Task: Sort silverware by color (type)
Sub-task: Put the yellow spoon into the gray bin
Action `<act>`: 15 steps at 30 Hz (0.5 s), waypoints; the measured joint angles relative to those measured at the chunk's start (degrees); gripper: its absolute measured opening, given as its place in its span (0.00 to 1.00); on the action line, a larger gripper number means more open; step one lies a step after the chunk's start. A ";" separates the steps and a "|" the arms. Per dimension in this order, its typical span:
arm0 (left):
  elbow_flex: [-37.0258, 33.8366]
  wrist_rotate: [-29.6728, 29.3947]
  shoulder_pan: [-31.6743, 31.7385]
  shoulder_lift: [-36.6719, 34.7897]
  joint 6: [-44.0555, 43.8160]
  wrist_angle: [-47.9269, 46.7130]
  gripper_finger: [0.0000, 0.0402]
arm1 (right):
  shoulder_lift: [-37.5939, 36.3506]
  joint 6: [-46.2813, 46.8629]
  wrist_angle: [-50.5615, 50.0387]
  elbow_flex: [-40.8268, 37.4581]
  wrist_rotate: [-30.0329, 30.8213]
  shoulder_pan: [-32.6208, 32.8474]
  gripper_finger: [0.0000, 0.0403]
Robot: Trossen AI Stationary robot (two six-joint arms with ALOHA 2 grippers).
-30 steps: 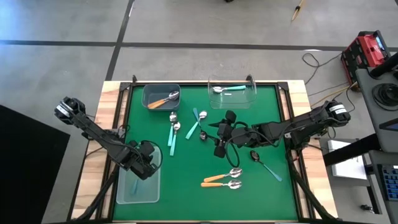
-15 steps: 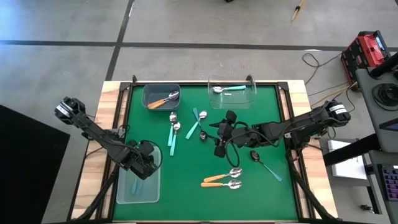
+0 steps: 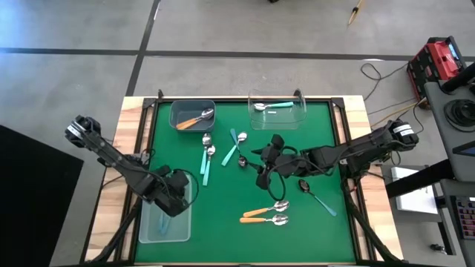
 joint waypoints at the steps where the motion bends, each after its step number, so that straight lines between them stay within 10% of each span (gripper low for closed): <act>1: 1.36 -1.56 0.00 0.00 3.12 0.27 0.12 | 0.00 1.15 -0.68 0.00 -0.81 0.16 0.50; 7: 7.42 -10.55 -0.11 -0.02 29.28 7.80 0.12 | 0.14 9.94 -5.33 0.01 -7.51 1.85 0.50; 15: 6.80 -6.91 -0.02 -0.09 62.29 22.48 0.10 | 0.24 25.42 -13.62 0.02 -9.63 6.38 0.50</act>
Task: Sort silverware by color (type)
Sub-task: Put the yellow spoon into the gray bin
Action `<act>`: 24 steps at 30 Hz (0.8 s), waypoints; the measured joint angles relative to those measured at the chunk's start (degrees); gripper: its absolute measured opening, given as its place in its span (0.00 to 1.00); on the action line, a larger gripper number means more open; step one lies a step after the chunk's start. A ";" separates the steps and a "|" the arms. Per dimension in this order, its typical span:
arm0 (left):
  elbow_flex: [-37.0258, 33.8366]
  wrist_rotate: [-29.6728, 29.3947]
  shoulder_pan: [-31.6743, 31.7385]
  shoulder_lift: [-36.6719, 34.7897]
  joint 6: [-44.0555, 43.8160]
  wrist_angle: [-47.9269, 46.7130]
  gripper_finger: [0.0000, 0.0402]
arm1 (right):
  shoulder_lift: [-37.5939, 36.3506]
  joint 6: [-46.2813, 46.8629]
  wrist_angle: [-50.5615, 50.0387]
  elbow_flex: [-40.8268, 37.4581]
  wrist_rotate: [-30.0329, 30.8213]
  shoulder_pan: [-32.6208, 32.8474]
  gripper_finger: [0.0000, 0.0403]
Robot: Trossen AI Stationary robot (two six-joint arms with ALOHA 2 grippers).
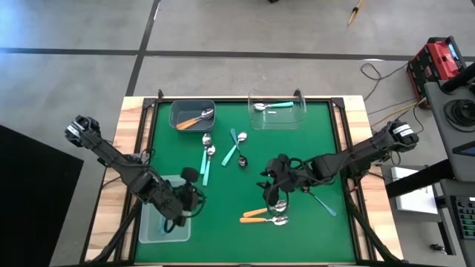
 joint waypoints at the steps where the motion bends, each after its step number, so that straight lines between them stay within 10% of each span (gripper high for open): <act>1: -0.29 0.05 0.15 0.00 1.98 0.61 0.10 | 0.13 1.86 -0.38 0.00 0.00 0.80 0.50; 24: -19.45 14.65 12.54 -11.73 17.92 28.82 0.09 | 14.21 19.66 -12.31 10.33 -5.29 7.54 0.50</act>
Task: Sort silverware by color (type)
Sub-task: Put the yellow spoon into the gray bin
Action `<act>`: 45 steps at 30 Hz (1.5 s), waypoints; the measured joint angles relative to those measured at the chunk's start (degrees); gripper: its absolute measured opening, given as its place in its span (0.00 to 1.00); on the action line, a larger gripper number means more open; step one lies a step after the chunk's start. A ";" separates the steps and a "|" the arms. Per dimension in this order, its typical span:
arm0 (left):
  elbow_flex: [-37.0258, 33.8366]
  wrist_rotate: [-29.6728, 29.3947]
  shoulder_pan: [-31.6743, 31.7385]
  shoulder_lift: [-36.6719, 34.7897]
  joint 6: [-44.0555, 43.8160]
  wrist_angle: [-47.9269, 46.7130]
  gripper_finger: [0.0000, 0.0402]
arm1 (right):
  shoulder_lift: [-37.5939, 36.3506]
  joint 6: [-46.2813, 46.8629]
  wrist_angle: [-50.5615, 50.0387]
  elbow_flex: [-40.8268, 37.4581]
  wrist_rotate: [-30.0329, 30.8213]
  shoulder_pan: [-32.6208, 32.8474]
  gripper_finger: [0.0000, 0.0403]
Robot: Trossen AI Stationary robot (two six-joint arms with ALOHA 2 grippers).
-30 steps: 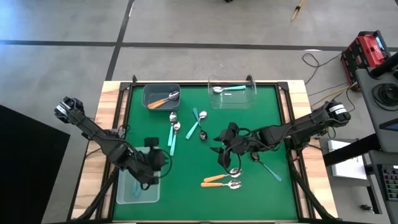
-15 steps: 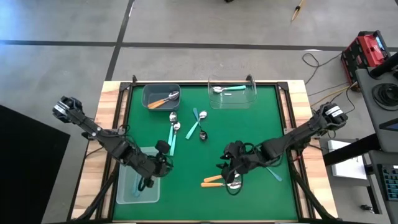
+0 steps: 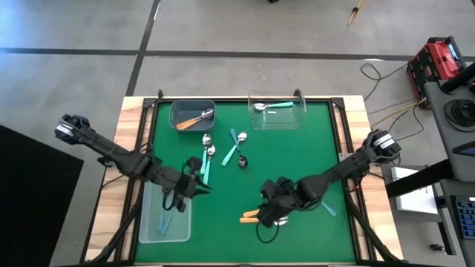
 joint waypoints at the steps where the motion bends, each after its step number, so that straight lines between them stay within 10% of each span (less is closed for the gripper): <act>1: -0.72 0.04 0.20 0.14 -0.37 3.60 0.10 | 0.98 -2.43 -2.98 1.45 -0.72 0.04 0.50; 11: -3.96 -1.15 0.33 2.78 0.62 18.02 0.10 | 9.22 -22.03 -11.71 7.61 -2.81 1.04 0.50; 45: -2.54 -12.20 0.70 -16.03 9.77 8.46 0.10 | 14.50 -25.58 -9.38 2.92 -1.67 -0.11 0.38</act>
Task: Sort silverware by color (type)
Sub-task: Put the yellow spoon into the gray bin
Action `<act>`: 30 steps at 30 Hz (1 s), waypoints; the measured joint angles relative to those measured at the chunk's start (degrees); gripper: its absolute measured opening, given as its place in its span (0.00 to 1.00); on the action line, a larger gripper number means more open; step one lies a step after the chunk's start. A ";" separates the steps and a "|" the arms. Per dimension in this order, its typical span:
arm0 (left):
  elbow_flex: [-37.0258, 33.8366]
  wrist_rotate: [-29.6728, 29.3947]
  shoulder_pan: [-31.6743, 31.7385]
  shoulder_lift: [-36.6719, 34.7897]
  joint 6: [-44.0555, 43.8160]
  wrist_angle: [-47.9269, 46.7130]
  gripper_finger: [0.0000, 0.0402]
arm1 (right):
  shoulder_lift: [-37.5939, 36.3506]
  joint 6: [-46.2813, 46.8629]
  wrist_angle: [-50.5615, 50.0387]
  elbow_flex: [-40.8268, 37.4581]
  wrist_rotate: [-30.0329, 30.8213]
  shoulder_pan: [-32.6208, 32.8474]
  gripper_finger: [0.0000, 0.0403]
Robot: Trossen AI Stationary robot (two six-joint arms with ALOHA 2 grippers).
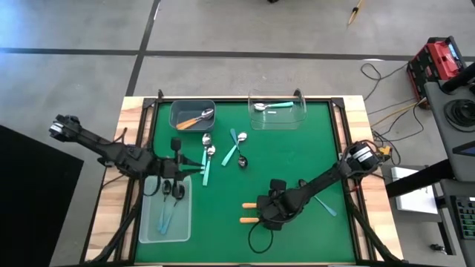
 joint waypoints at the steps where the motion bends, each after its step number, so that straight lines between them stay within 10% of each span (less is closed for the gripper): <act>1: 0.00 0.00 0.00 -0.72 0.23 -0.06 0.10 | -0.04 -0.04 0.66 -0.37 0.04 0.04 0.34; 8: 0.00 -0.07 0.00 -5.25 3.96 -0.53 0.10 | -0.28 -1.83 4.62 -2.67 -0.40 0.01 0.07; 30: -0.11 -0.70 2.62 -10.19 2.17 -8.56 0.10 | -7.28 -24.11 3.28 4.66 1.36 -12.85 0.05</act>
